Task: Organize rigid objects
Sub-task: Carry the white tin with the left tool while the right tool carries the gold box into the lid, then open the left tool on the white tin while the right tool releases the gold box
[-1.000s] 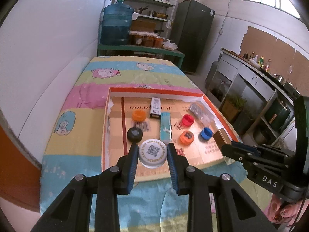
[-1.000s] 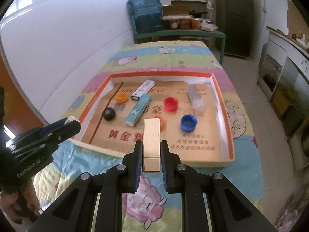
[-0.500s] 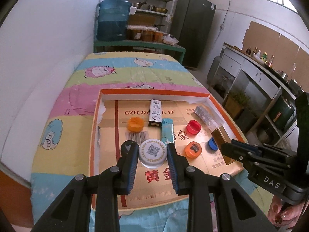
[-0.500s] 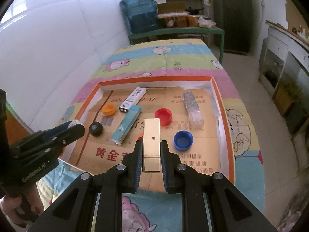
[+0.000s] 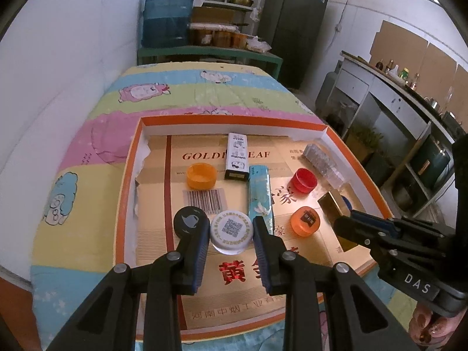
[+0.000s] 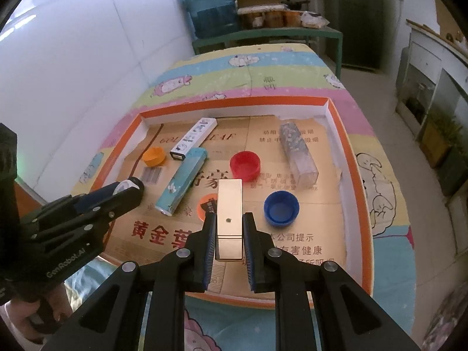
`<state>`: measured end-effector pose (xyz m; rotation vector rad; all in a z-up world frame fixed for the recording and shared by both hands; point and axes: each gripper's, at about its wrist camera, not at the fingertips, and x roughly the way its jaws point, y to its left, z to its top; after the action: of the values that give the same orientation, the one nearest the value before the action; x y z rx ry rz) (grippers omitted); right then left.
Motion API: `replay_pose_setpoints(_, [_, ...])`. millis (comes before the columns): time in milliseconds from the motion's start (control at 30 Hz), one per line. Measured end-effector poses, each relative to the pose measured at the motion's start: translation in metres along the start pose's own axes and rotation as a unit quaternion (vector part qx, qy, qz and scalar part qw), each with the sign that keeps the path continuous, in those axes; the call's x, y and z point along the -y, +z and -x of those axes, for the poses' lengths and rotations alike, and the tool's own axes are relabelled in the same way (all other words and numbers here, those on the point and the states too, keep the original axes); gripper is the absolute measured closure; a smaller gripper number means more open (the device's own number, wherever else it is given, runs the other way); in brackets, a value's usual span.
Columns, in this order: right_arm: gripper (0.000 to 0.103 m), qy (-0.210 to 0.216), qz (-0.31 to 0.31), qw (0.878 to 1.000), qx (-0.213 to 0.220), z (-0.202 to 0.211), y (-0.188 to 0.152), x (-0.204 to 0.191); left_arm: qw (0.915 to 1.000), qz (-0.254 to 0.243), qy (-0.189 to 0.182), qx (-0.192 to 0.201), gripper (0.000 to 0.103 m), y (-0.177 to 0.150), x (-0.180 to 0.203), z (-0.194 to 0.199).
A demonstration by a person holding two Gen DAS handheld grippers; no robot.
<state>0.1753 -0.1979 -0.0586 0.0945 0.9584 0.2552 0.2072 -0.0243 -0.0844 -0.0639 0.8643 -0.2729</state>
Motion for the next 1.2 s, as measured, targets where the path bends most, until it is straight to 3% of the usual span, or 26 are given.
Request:
replay_pose_setpoints(533, [0.085, -0.013, 0.005, 1.000, -0.014, -0.010, -0.003, 0.001, 0.9996, -0.011, 0.011, -0.022, 0.072, -0.008, 0.001, -0.016])
replay_pose_setpoints(1000, [0.084, -0.027, 0.014, 0.999, -0.019, -0.019, -0.004, 0.000, 0.9996, -0.020, 0.008, -0.018, 0.071, -0.009, 0.001, -0.017])
replay_pose_setpoints(1100, [0.083, -0.030, 0.019, 0.999, -0.022, -0.019, -0.005, -0.001, 0.9996, -0.021, 0.008, -0.017, 0.060, -0.008, 0.001, -0.018])
replay_pose_setpoints(1133, [0.083, -0.031, 0.022, 0.999, -0.022, -0.019, -0.006, -0.002, 0.9996, -0.021, 0.009, -0.017, 0.051, -0.009, 0.002, -0.018])
replay_pose_setpoints(1200, [0.081, -0.032, 0.025, 0.999, -0.022, -0.019, -0.006, -0.003, 0.9996, -0.021, 0.009, -0.016, 0.047, -0.009, 0.002, -0.018])
